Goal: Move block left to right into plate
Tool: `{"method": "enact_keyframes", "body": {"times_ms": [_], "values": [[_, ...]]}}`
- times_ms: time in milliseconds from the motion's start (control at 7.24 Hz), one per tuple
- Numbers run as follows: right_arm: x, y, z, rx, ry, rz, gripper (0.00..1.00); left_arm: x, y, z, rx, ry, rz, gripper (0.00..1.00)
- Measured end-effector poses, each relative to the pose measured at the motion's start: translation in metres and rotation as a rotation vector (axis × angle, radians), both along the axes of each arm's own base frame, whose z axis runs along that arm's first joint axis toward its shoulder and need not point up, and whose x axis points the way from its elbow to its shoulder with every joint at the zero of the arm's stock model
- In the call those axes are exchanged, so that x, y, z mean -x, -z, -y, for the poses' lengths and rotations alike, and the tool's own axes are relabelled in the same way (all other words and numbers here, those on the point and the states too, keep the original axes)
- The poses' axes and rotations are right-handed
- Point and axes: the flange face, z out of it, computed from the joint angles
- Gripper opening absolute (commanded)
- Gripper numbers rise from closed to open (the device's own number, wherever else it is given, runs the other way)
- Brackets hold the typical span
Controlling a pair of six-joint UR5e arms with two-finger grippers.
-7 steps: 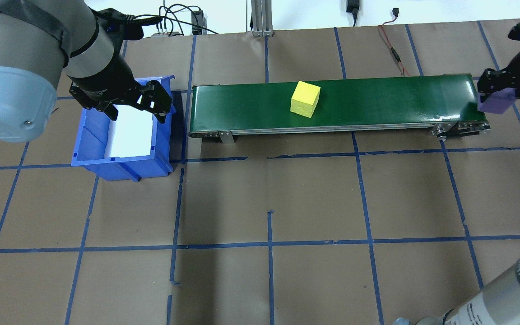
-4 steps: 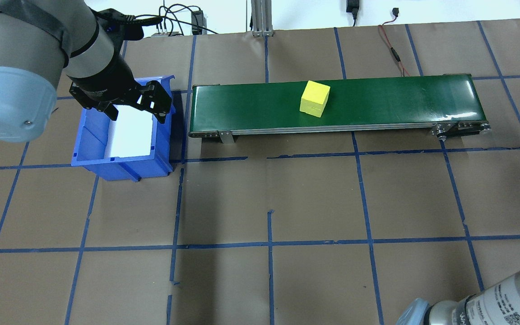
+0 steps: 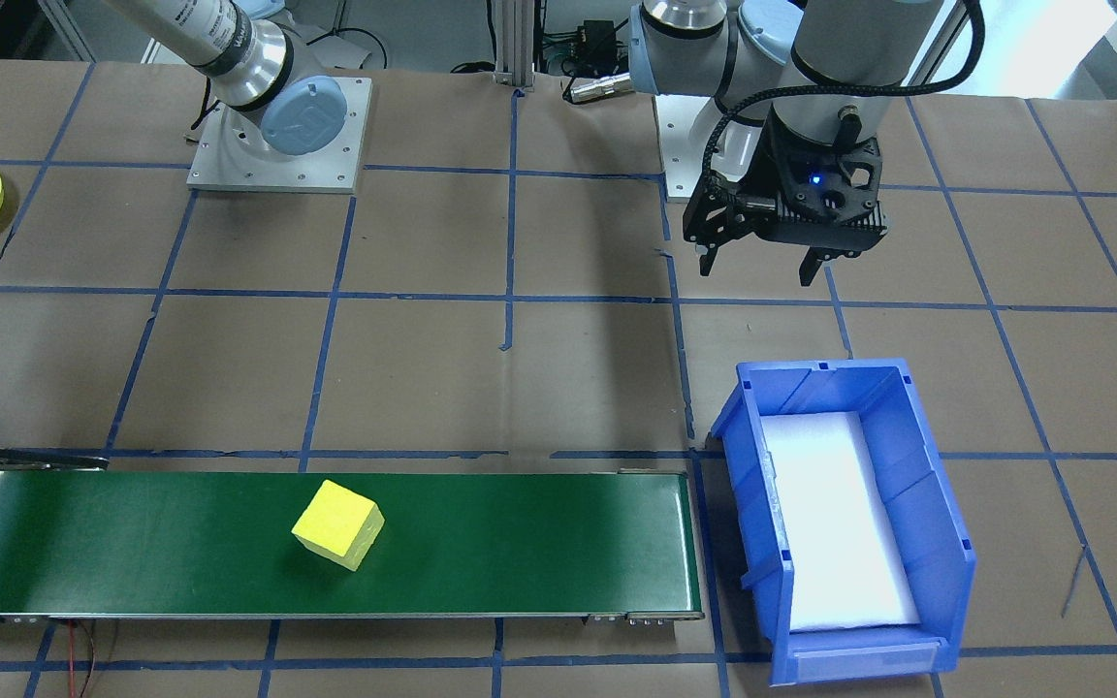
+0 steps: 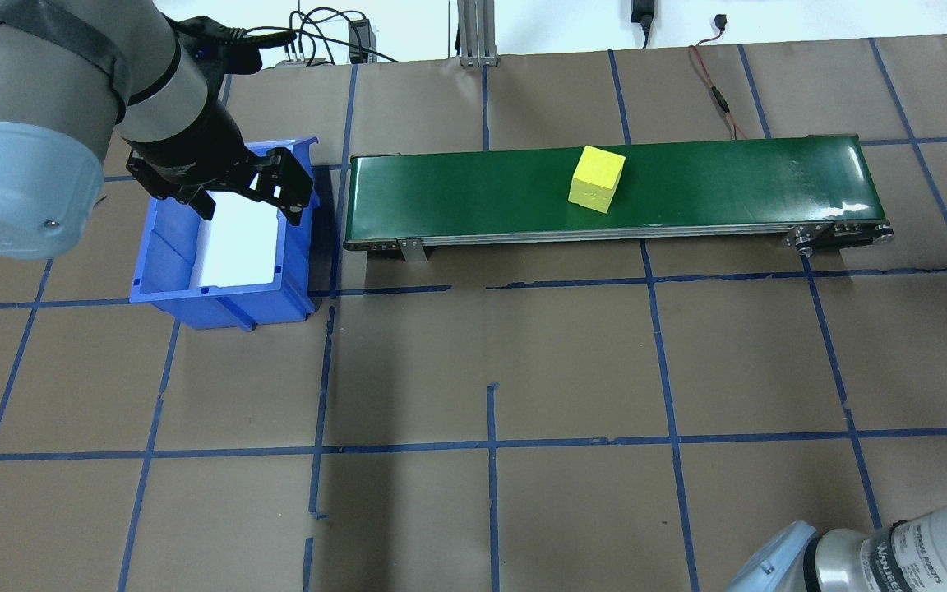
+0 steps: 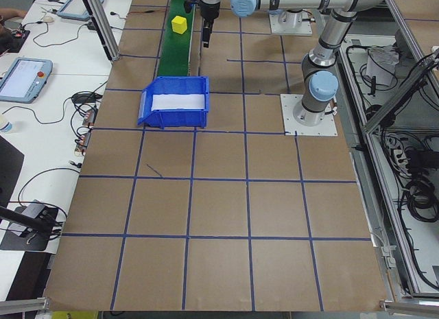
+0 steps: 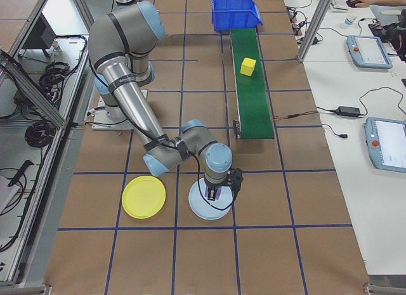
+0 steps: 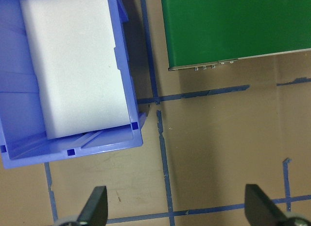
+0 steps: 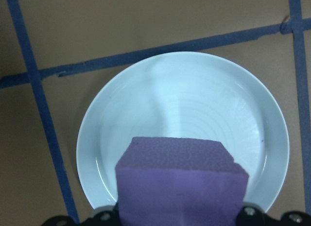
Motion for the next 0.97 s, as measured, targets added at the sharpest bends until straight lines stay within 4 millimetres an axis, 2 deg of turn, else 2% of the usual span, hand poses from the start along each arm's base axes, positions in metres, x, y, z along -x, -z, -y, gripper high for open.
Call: {"method": "enact_keyframes", "body": {"times_ms": [138, 276, 691, 829, 967], "values": [[0.004, 0.007, -0.004, -0.004, 0.000, 0.010, 0.95, 0.000, 0.000, 0.000, 0.000, 0.000, 0.000, 1.00], [0.005, 0.009, -0.005, 0.001, 0.000, 0.018, 0.98, 0.000, 0.000, 0.000, 0.000, 0.000, 0.000, 1.00], [0.005, 0.000, -0.002, 0.035, 0.002, 0.025, 0.99, 0.000, -0.001, 0.000, 0.002, 0.000, 0.000, 1.00], [0.000, -0.010, 0.002, 0.062, 0.004, 0.037, 0.99, -0.001, -0.001, 0.001, 0.003, 0.001, 0.000, 1.00], [-0.018, -0.024, 0.015, 0.090, 0.004, 0.053, 0.98, -0.002, -0.004, 0.002, 0.010, 0.001, 0.002, 1.00]]}}
